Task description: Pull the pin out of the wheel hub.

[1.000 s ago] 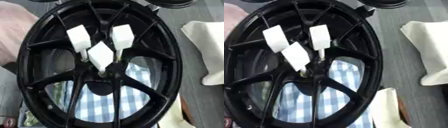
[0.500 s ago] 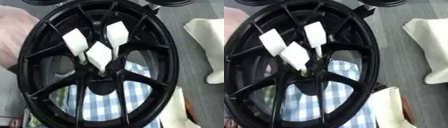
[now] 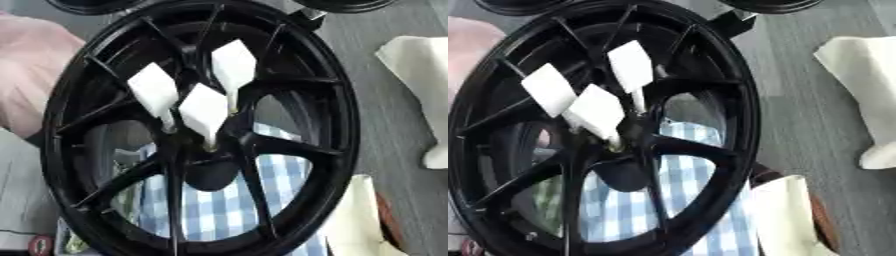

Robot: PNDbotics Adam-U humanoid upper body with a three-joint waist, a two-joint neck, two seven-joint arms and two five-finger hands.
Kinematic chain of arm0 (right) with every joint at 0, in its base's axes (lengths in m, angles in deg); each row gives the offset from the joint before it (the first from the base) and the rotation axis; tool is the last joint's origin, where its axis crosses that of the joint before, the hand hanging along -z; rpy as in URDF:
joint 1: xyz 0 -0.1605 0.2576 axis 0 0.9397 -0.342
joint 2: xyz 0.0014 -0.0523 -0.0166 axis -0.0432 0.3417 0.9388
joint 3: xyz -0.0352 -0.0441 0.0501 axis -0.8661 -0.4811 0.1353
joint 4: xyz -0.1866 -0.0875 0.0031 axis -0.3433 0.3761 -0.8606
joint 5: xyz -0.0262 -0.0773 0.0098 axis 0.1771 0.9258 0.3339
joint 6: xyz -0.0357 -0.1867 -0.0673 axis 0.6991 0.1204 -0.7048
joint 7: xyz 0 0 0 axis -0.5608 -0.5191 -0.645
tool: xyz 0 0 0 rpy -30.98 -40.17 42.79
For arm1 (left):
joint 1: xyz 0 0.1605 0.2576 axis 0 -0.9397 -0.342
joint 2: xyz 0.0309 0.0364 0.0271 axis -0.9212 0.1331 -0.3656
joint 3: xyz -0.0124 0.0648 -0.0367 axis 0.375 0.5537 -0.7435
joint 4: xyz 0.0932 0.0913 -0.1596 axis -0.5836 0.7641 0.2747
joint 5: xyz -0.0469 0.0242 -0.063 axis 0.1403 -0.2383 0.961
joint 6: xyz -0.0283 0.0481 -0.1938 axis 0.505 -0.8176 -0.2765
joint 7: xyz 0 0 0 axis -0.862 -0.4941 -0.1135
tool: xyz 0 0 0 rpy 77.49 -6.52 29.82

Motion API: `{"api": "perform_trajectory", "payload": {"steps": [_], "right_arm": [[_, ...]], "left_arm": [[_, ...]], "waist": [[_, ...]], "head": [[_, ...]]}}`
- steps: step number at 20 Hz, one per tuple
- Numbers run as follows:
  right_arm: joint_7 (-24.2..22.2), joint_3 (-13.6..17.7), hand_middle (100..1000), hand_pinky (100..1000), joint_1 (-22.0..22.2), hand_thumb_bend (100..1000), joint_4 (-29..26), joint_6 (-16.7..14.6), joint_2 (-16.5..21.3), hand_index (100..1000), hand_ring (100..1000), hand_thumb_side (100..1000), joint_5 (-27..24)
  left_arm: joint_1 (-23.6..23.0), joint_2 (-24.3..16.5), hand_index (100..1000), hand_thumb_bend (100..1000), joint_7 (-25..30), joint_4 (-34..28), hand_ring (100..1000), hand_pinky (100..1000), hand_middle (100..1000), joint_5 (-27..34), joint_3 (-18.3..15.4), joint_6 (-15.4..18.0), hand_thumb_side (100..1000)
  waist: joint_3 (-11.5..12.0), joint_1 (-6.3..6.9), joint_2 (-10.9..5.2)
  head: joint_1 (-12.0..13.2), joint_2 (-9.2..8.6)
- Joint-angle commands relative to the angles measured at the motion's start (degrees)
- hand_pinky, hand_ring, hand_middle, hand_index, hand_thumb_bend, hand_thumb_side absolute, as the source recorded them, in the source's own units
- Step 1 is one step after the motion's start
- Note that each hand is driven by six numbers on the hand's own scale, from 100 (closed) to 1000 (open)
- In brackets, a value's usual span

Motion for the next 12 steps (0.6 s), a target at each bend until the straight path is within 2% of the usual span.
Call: {"api": "perform_trajectory", "payload": {"steps": [1, 9, 10, 12], "right_arm": [[0.9, 1.7, 848, 844, 0.1, 103, 0.4, 0.1, 1.1, 881, 847, 472, -0.7], [3.7, 2.2, 816, 844, -0.3, 100, -0.9, -1.4, 0.7, 861, 833, 408, -3.6], [3.9, 2.1, 819, 845, -0.4, 100, -1.0, -1.4, 0.7, 864, 834, 373, -3.9], [4.1, 2.1, 815, 846, -0.6, 100, -1.1, -1.3, 0.8, 861, 833, 378, -4.3]], "left_arm": [[-0.2, -0.8, 790, 296, -0.1, -0.9, 895, 785, 774, -0.1, -0.9, 0.2, 769], [-0.2, -0.8, 790, 297, -0.1, -0.9, 895, 786, 774, -0.1, -0.8, 0.2, 768], [-0.2, -0.8, 790, 296, -0.1, -0.9, 895, 786, 774, -0.1, -0.8, 0.2, 768], [-0.2, -0.8, 790, 295, -0.1, -0.9, 895, 786, 774, -0.1, -0.8, 0.3, 769]], "waist": [[-0.1, -0.15, -1.47], [-0.2, -0.15, -1.53], [-0.2, -0.18, -1.54], [-0.1, -0.25, -1.55]], "head": [[0.2, -0.12], [-0.1, -0.15], [-0.1, -0.15], [-0.1, -0.12]]}}
